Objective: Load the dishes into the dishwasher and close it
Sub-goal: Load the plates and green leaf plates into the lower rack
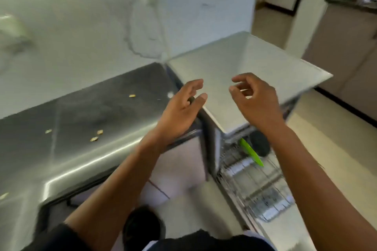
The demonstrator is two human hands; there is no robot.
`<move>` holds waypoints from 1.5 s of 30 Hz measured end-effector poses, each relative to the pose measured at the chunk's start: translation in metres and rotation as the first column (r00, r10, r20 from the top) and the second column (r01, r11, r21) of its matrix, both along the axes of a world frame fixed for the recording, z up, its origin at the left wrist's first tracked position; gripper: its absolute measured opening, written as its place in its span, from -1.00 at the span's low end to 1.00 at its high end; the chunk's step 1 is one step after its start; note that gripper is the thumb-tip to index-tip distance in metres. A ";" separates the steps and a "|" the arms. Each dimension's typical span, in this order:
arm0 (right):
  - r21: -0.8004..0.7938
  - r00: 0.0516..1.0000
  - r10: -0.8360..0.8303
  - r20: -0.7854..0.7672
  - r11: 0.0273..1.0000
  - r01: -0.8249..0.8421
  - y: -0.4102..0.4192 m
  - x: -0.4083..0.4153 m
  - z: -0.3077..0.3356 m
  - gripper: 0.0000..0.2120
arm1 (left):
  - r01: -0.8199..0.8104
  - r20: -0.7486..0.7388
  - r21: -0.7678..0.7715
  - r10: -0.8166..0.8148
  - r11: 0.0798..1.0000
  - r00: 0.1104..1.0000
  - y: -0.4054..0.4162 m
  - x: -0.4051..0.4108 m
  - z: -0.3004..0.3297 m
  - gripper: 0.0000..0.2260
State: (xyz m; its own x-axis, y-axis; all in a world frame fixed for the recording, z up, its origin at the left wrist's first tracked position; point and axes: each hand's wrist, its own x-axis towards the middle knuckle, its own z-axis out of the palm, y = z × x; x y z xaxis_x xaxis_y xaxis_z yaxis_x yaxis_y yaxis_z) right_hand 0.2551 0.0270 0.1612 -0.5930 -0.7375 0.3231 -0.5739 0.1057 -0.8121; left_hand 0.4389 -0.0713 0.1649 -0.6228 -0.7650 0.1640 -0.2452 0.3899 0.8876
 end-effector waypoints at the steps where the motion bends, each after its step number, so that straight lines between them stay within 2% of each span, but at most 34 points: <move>1: -0.003 0.998 0.053 -0.017 0.999 -0.053 -0.015 0.023 0.010 -0.81 | -0.075 -0.017 0.006 0.076 0.997 0.997 -0.012 0.032 0.006 -0.64; 5: -0.018 0.958 0.280 -0.058 0.959 -0.282 -0.077 0.125 0.044 -0.82 | -0.369 -0.032 0.030 0.369 0.929 0.929 -0.059 0.175 0.016 -0.64; 9: -0.006 0.874 0.475 -0.106 0.878 -0.478 -0.133 0.225 0.057 -0.81 | -0.623 0.005 0.108 0.626 0.775 0.780 -0.098 0.310 -0.010 -0.64; 12: 0.024 0.781 0.607 -0.149 0.792 -0.610 -0.176 0.302 0.055 -0.79 | -0.783 0.019 0.194 0.796 0.591 0.605 -0.119 0.409 -0.036 -0.65; 15: 0.105 0.661 0.729 -0.178 0.682 -0.724 -0.206 0.371 0.050 -0.75 | -0.866 0.057 0.325 0.906 0.380 0.419 -0.129 0.492 -0.057 -0.66; 17: 0.145 0.595 0.784 -0.177 0.618 -0.772 -0.222 0.413 0.044 -0.74 | -0.905 0.143 0.329 0.933 0.269 0.330 -0.131 0.541 -0.070 -0.68; 18: 0.167 0.565 0.808 -0.167 0.588 -0.792 -0.229 0.431 0.041 -0.74 | -0.929 0.227 0.282 0.924 0.239 0.307 -0.130 0.563 -0.075 -0.74; 19: 0.191 0.532 0.831 -0.159 0.555 -0.810 -0.233 0.445 0.038 -0.74 | -0.954 0.354 0.184 0.889 0.237 0.289 -0.129 0.584 -0.080 -0.77; 20: 0.217 0.499 0.854 -0.149 0.520 -0.826 -0.238 0.460 0.034 -0.74 | -0.959 0.511 0.057 0.817 0.277 0.266 -0.127 0.606 -0.085 -0.75; 22: 0.260 0.443 0.887 -0.131 0.462 -0.848 -0.245 0.481 0.025 -0.75 | -0.898 0.759 -0.146 0.630 0.415 0.168 -0.125 0.644 -0.092 -0.66; 24: 0.296 0.405 0.907 -0.118 0.421 -0.857 -0.248 0.493 0.017 -0.74 | -0.842 0.856 -0.178 0.502 0.509 0.122 -0.123 0.676 -0.098 -0.70; 27: 0.337 0.387 0.918 -0.083 0.392 -0.856 -0.253 0.503 0.005 -0.76 | -0.805 0.899 -0.102 0.401 0.584 0.177 -0.120 0.712 -0.105 -0.87; 28: 0.341 0.389 0.919 -0.071 0.389 -0.856 -0.254 0.505 0.001 -0.77 | -0.797 0.898 -0.085 0.392 0.599 0.199 -0.120 0.719 -0.108 -0.85; 30: 0.341 0.393 0.918 -0.055 0.388 -0.857 -0.256 0.510 -0.004 -0.78 | -0.822 0.864 -0.094 0.456 0.561 0.212 -0.120 0.729 -0.111 -0.83; 31: 0.340 0.393 0.918 -0.047 0.385 -0.858 -0.258 0.512 -0.006 -0.79 | -0.843 0.837 -0.128 0.513 0.522 0.191 -0.121 0.731 -0.112 -0.84; 34: 0.337 0.386 0.921 -0.042 0.377 -0.863 -0.261 0.516 -0.009 -0.80 | -0.864 0.734 -0.327 0.678 0.382 0.022 -0.128 0.735 -0.116 -0.78; 36: 0.334 0.384 0.923 -0.040 0.374 -0.865 -0.263 0.516 -0.010 -0.80 | -0.846 0.699 -0.430 0.710 0.315 -0.091 -0.137 0.736 -0.120 -0.73; 39: 0.330 0.392 0.919 -0.046 0.384 -0.862 -0.265 0.514 -0.013 -0.79 | -0.822 0.722 -0.483 0.668 0.302 -0.179 -0.151 0.737 -0.126 -0.79; 45: 0.348 0.422 0.907 -0.015 0.400 -0.848 -0.264 0.502 -0.019 -0.81 | -0.772 0.676 -0.564 0.701 0.293 -0.228 -0.164 0.731 -0.136 -0.94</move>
State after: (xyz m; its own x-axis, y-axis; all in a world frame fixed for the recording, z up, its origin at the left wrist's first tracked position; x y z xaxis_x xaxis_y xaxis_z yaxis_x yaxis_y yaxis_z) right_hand 0.7569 -0.2367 0.1419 0.4790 -0.8761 0.0549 -0.5929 -0.3691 -0.7157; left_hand 1.1703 -0.2351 0.0286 0.6352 -0.7672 0.0886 -0.7718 -0.6349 0.0350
